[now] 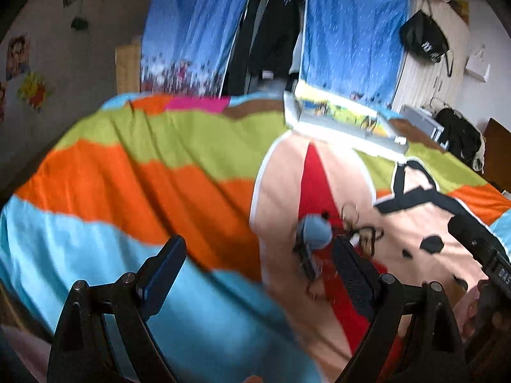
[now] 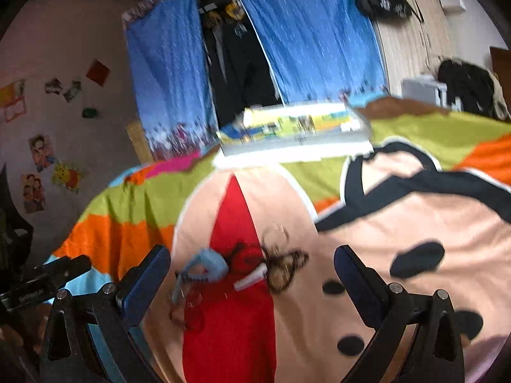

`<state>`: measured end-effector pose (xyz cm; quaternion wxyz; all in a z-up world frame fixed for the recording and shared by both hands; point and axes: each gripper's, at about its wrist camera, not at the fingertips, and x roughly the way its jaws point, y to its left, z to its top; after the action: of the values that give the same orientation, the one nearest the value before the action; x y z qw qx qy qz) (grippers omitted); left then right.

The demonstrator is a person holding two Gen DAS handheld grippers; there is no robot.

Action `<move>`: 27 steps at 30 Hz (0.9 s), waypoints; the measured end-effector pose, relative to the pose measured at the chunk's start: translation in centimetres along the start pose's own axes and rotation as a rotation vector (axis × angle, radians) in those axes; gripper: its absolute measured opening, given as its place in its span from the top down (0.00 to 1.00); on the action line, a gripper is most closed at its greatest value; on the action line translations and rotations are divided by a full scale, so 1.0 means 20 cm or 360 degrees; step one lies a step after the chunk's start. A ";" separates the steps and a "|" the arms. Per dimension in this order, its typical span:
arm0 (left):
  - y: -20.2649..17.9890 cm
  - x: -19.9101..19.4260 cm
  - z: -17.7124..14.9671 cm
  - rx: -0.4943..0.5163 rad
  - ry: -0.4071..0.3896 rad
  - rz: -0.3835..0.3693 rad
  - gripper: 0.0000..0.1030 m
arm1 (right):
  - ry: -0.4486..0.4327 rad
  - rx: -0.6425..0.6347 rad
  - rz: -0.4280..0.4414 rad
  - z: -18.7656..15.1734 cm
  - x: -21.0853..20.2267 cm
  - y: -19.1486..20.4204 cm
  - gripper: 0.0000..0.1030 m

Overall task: Organize jewelry
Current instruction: 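Grasp the light-blue watch with the left gripper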

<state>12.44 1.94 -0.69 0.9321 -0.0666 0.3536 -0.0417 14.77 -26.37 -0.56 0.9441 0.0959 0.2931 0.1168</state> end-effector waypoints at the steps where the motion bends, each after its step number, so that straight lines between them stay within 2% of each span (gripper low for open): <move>1: 0.00 0.01 -0.01 -0.0008 0.0047 -0.0017 0.14 | 0.0056 0.0007 -0.0015 -0.01 0.02 0.00 0.00; 4: 0.00 0.02 -0.01 -0.0002 0.0116 -0.0041 0.14 | 0.0224 0.0013 -0.0040 -0.05 0.10 0.00 0.00; 7: -0.01 0.07 -0.02 0.0014 0.0192 -0.0004 0.14 | 0.0372 0.0039 -0.0056 -0.10 0.17 -0.02 0.00; 11: 0.00 0.15 -0.05 0.0002 0.0318 0.0005 0.14 | 0.0452 0.0088 -0.0068 -0.13 0.22 -0.04 0.00; 19: 0.02 0.23 -0.05 -0.0018 0.0420 -0.0014 0.14 | 0.0575 0.0156 -0.0035 -0.13 0.30 -0.09 0.00; 24: 0.00 0.29 -0.03 -0.0046 0.0442 -0.0125 0.14 | 0.0669 0.0179 0.0039 -0.10 0.39 -0.12 0.00; 27: -0.03 0.34 0.00 -0.0019 0.0436 -0.0167 0.14 | 0.0701 0.0137 0.0021 -0.07 0.45 -0.14 0.00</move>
<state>17.48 0.50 -5.10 0.8712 -0.0842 0.4739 -0.0968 21.66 -26.41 -7.10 0.8516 0.1101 0.4961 0.1285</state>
